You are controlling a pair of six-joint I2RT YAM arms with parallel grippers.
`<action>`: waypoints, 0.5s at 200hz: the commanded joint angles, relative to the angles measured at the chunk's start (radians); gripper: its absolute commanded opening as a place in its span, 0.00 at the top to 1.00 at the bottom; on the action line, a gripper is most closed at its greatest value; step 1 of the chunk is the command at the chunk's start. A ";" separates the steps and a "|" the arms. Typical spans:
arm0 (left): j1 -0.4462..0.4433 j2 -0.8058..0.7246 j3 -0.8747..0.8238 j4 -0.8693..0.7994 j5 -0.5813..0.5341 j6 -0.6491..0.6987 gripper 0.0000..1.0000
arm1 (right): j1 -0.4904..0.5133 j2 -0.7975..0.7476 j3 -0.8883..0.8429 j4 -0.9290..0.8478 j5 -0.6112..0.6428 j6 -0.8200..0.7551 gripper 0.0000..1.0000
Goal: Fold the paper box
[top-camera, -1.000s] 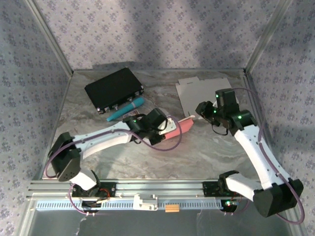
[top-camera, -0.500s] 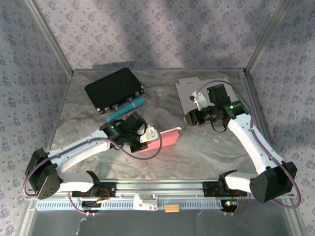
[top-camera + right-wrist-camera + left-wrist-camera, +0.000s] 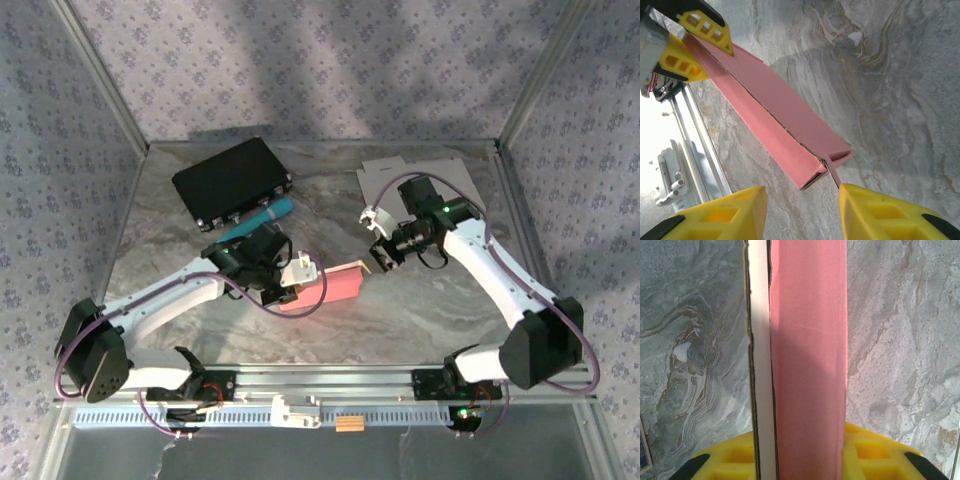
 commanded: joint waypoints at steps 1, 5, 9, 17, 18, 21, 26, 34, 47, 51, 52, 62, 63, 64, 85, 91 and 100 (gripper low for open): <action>0.012 0.021 0.032 -0.054 0.051 0.045 0.72 | 0.003 0.033 0.040 -0.015 -0.045 -0.044 0.58; 0.015 0.024 0.032 -0.056 0.052 0.047 0.72 | 0.003 0.038 0.041 -0.015 -0.044 -0.046 0.59; 0.016 0.027 0.033 -0.059 0.057 0.049 0.72 | 0.003 0.043 0.044 -0.017 -0.042 -0.048 0.60; 0.020 0.032 0.037 -0.062 0.062 0.053 0.72 | 0.003 0.050 0.048 -0.017 -0.039 -0.049 0.61; 0.020 0.033 0.038 -0.062 0.063 0.054 0.72 | 0.003 0.051 0.047 -0.016 -0.039 -0.049 0.62; 0.022 0.035 0.040 -0.064 0.064 0.055 0.72 | 0.003 0.055 0.048 -0.014 -0.035 -0.049 0.62; 0.025 0.037 0.042 -0.066 0.071 0.056 0.72 | 0.003 0.061 0.047 -0.010 -0.024 -0.048 0.63; 0.029 0.040 0.044 -0.067 0.078 0.057 0.72 | 0.004 0.073 0.050 -0.011 -0.014 -0.048 0.64; 0.032 0.046 0.049 -0.067 0.087 0.059 0.72 | 0.004 0.085 0.055 -0.015 -0.011 -0.048 0.67; 0.033 0.049 0.050 -0.068 0.088 0.059 0.72 | 0.004 0.089 0.056 -0.017 -0.011 -0.046 0.67; 0.034 0.048 0.050 -0.068 0.088 0.059 0.72 | 0.004 0.089 0.057 -0.018 -0.011 -0.046 0.67; 0.036 0.054 0.056 -0.076 0.096 0.061 0.72 | 0.004 0.092 0.060 -0.019 -0.006 -0.039 0.69; 0.037 0.055 0.056 -0.077 0.097 0.061 0.72 | 0.004 0.093 0.061 -0.020 -0.005 -0.038 0.69; 0.038 0.056 0.057 -0.078 0.099 0.062 0.72 | 0.004 0.093 0.061 -0.020 -0.006 -0.038 0.69; 0.055 0.072 0.076 -0.105 0.137 0.075 0.72 | 0.004 0.094 0.059 -0.026 0.004 -0.026 0.69; 0.061 0.078 0.084 -0.115 0.151 0.078 0.72 | 0.004 0.093 0.056 -0.026 0.017 -0.024 0.69; 0.068 0.090 0.096 -0.133 0.162 0.083 0.73 | 0.001 0.094 0.054 -0.027 0.028 -0.011 0.69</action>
